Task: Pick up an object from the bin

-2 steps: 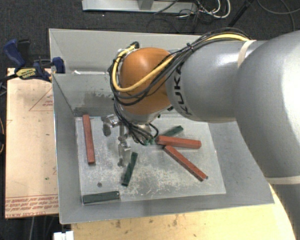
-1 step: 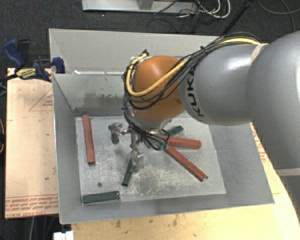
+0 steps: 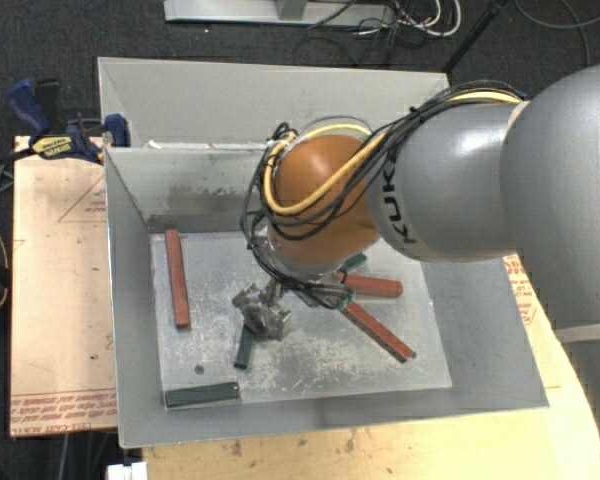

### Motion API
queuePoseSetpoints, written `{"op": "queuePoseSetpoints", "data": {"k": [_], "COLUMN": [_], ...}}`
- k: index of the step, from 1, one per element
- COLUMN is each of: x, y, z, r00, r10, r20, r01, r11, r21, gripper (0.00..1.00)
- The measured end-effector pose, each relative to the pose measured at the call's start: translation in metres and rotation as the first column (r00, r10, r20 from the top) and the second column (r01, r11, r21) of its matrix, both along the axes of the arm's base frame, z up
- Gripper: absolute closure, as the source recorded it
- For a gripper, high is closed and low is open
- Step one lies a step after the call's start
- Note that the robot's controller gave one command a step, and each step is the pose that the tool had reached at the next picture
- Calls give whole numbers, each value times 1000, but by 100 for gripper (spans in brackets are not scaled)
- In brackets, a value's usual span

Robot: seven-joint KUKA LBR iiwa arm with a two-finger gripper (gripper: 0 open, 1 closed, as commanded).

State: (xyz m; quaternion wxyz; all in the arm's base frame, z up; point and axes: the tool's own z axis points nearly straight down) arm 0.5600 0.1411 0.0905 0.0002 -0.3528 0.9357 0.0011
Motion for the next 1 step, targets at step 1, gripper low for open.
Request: {"op": "queuePoseSetpoints", "data": {"k": [1], "x": [0], "y": [0], "z": [0], "r00": [1000], "r10": [0], "r20": [0], "r01": [0], "r11": [1000], "r21": [0], "gripper": [0]}}
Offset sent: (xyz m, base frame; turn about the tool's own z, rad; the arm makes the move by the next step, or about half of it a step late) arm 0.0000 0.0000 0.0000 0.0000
